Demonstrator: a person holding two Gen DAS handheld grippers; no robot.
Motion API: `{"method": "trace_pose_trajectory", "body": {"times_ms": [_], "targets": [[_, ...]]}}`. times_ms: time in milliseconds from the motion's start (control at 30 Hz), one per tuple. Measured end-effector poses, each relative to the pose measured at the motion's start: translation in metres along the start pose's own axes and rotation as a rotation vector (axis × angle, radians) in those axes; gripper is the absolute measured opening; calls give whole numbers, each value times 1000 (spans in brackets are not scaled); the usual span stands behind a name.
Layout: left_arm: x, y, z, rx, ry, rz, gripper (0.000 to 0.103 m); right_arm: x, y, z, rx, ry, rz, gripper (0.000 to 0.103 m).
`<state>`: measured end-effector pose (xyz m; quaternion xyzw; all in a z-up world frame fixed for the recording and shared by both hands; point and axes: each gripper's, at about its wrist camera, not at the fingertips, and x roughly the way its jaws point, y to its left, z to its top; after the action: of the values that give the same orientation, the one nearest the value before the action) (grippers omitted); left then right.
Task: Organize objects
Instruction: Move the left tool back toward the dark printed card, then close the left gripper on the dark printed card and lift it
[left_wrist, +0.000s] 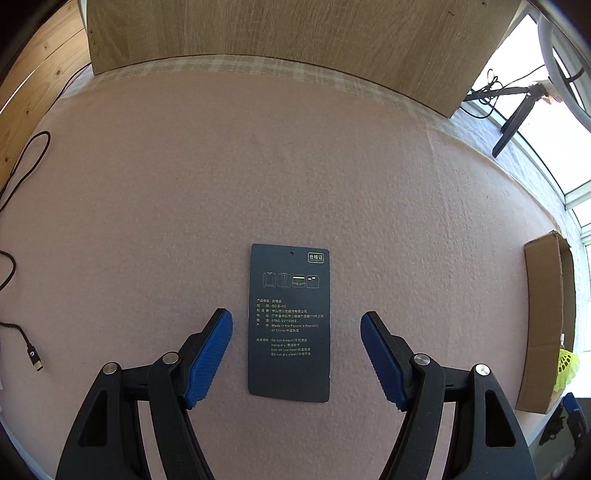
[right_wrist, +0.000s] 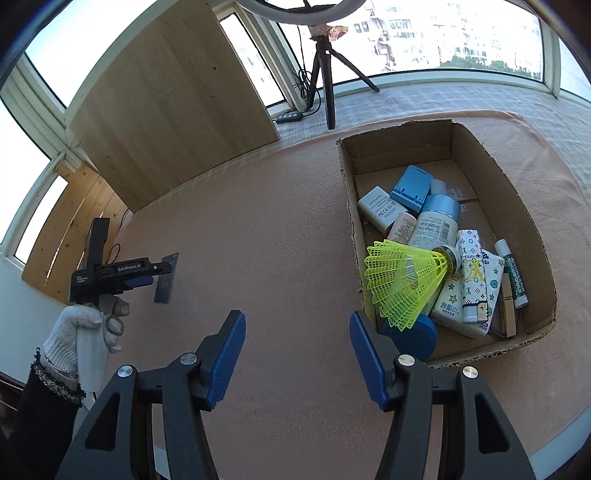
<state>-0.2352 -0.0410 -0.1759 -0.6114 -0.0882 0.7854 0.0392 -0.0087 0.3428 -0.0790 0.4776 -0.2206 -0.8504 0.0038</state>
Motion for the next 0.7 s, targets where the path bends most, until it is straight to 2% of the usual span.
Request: {"method": "trace_pose_trajectory", "body": {"times_ms": [200, 300, 400, 500, 600, 700], "targets": [[5, -6, 2, 31, 4, 41, 74, -1, -5, -1, 14, 0, 1, 55], [5, -9, 2, 53, 2, 69, 68, 0, -5, -3, 16, 3, 3, 55], [6, -14, 0, 91, 2, 96, 67, 1, -5, -4, 22, 7, 8, 55], [7, -19, -3, 121, -10, 128, 62, 2, -5, -4, 25, 10, 7, 55], [6, -21, -3, 132, -19, 129, 54, 2, -5, -4, 28, 10, 6, 55], [8, -28, -2, 142, -21, 127, 54, 2, -6, -4, 31, 10, 7, 55]]}}
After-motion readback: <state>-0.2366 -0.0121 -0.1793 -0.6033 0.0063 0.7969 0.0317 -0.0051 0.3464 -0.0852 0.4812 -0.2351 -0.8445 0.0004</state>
